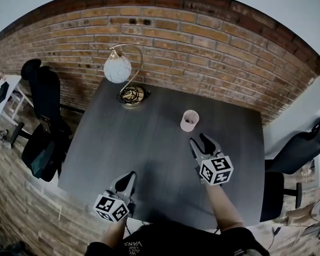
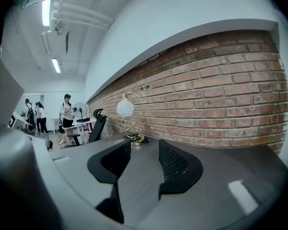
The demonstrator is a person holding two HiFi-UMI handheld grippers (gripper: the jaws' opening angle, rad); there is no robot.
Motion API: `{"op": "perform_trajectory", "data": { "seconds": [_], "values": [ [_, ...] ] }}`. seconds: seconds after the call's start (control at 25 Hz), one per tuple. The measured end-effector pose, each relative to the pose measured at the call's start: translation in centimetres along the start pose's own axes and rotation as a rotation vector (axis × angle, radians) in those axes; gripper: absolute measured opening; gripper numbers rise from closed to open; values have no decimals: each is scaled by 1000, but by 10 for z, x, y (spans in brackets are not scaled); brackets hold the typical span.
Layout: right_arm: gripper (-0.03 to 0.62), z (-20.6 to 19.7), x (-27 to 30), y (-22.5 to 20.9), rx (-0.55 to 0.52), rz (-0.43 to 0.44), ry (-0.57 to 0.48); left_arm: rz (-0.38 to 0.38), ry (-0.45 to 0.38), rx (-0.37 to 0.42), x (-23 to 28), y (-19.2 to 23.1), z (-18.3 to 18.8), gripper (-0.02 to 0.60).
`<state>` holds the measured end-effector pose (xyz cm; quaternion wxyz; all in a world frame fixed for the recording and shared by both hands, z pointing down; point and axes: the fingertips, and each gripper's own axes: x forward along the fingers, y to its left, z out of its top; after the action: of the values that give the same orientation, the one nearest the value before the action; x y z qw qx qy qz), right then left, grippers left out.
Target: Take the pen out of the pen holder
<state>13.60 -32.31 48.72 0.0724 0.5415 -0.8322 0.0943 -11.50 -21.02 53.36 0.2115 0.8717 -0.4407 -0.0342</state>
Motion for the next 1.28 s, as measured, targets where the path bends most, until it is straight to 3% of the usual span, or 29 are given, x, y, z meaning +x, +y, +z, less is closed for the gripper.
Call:
{"op": "perform_trajectory", "data": {
  "seconds": [0.32,0.64,1.28],
  "values": [
    [160,0,37,-22,-39,-2,20,19,19,-6,3,1,-10,52],
    [158,-25,71,-39,-76,-4,81,58,47,-25,3,5,-19,52],
    [156,-79,136,-63,-261,-6,196,116,89,-37,11,10,-36,52]
  ]
}}
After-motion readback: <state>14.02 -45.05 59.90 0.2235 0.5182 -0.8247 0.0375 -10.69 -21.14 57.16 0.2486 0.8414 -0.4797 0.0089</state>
